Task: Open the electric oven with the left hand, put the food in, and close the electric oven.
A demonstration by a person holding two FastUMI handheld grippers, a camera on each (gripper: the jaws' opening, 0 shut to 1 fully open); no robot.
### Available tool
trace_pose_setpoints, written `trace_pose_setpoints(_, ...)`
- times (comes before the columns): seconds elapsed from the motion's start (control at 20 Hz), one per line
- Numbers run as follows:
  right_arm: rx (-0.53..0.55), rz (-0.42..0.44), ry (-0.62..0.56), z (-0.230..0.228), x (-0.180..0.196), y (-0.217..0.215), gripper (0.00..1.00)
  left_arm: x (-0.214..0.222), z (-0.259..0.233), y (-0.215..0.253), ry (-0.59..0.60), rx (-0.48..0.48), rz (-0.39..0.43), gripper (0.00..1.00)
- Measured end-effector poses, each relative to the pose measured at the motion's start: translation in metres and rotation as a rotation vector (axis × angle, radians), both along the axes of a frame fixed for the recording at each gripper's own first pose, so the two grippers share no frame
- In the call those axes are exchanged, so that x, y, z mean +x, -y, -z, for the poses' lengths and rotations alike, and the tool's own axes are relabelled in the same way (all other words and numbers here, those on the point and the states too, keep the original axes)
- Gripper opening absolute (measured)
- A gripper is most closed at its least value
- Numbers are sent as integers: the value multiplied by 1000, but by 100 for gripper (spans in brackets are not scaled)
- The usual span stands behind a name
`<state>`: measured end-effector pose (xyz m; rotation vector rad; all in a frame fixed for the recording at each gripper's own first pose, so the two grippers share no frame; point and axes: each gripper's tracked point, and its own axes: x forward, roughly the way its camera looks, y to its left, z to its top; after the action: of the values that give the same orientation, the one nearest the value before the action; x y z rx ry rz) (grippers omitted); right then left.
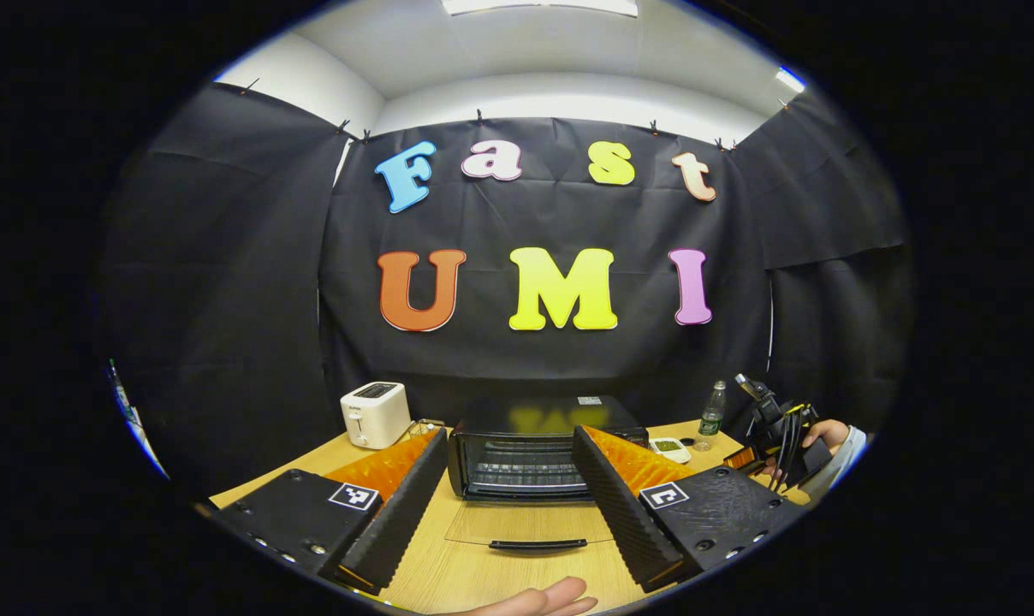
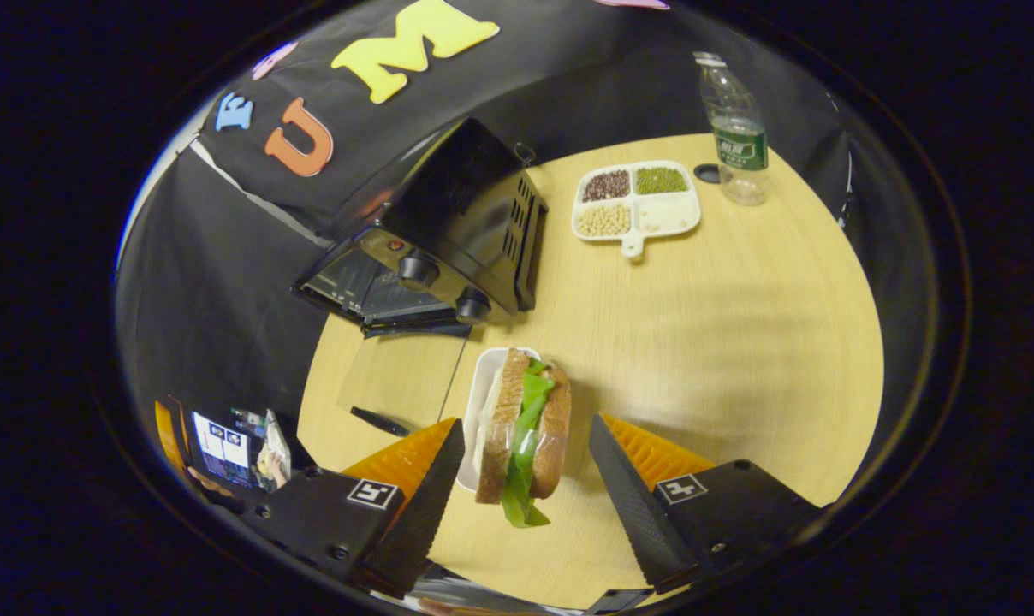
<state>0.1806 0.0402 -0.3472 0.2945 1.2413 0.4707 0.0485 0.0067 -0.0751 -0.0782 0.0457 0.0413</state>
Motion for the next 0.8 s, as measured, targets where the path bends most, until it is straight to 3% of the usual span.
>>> trace_pose_setpoints(0.05,9,1,-19,2,2,-1,93,1,2,2,-5,-1,7,95)
trace_pose_setpoints(0.1,13,7,-41,4,2,-1,84,1,5,2,-7,-3,9,95)
trace_pose_setpoints(0.15,20,11,-57,5,4,-2,82,1,7,2,-9,-4,13,87)
trace_pose_setpoints(0.45,27,11,-140,12,-2,-6,64,-2,16,-7,-25,-13,5,87)
trace_pose_setpoints(0.5,29,15,-135,12,-2,-8,51,-4,18,-7,-30,-16,7,87)
trace_pose_setpoints(0.6,31,22,-134,10,-5,-9,52,-6,23,-9,-38,-22,12,88)
trace_pose_setpoints(0.65,31,25,-132,9,-6,-10,45,-8,24,-11,-39,-20,10,95)
trace_pose_setpoints(0.75,34,40,-134,6,-9,-10,40,-11,25,-16,-38,-20,4,95)
trace_pose_setpoints(0.8,37,48,-126,3,-11,-9,39,-13,26,-17,-39,-21,4,88)
